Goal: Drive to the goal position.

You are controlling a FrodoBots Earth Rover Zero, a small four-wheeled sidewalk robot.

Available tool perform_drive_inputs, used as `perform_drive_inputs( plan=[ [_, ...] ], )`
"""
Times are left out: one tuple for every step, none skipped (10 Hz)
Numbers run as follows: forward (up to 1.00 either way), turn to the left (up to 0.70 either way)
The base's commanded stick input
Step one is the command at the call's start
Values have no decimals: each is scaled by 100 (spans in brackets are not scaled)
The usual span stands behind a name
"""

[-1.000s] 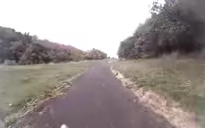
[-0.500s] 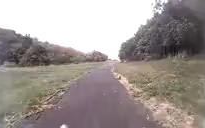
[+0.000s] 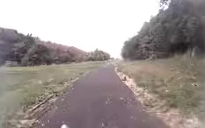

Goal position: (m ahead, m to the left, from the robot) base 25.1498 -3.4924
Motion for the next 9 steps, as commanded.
perform_drive_inputs(
  plan=[
    [100,0],
    [100,0],
    [100,0],
    [100,0],
    [100,0],
    [100,0],
    [100,0],
    [100,0],
    [100,0]
  ],
)
